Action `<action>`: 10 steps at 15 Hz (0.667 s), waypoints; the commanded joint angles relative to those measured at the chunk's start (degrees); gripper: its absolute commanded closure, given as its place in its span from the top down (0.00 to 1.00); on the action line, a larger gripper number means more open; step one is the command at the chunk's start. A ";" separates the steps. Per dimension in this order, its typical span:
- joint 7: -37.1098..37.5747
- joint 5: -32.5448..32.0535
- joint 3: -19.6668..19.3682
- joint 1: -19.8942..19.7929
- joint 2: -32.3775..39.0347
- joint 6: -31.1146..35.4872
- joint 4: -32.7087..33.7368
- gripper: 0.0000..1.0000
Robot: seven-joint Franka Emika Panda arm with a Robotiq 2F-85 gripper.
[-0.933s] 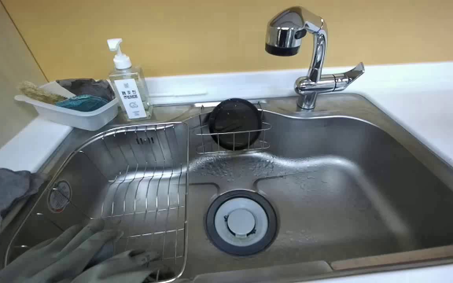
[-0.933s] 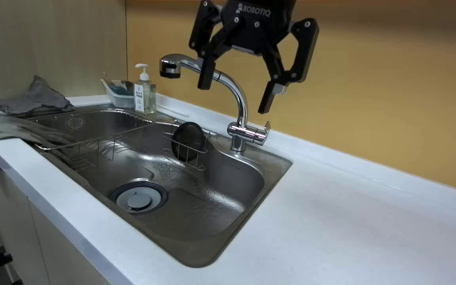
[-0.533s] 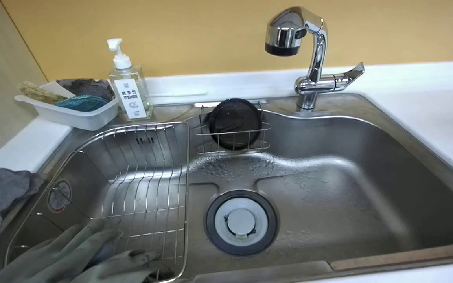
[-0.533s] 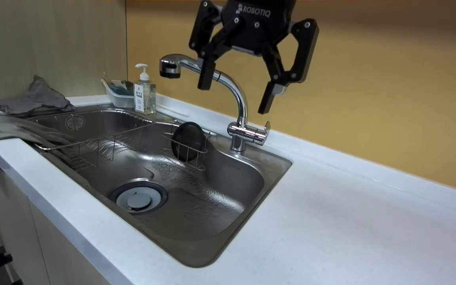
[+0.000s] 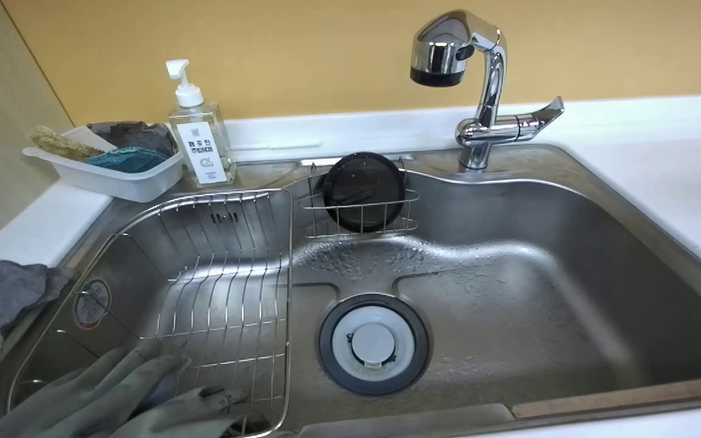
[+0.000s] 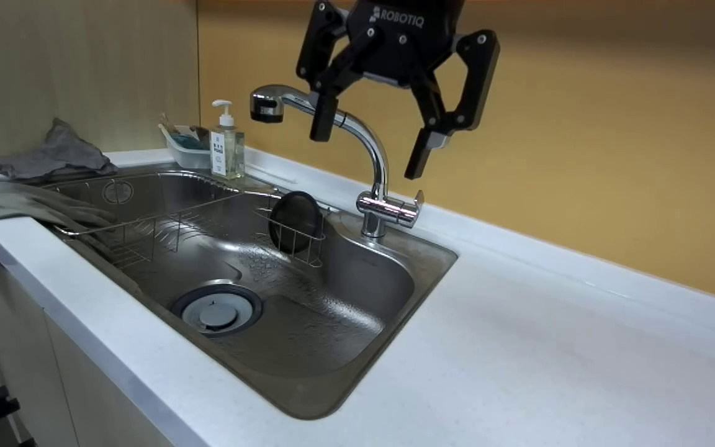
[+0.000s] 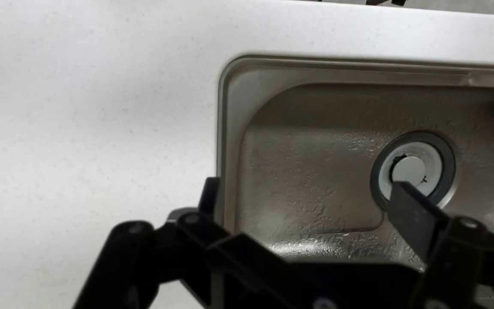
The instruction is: Open the faucet
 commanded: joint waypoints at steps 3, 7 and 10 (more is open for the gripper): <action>5.19 -1.25 2.71 -1.76 3.01 11.12 0.58 1.00; 11.96 -1.96 5.64 -2.30 8.36 27.20 1.11 1.00; 17.38 -4.07 8.29 -2.56 13.48 39.58 1.56 1.00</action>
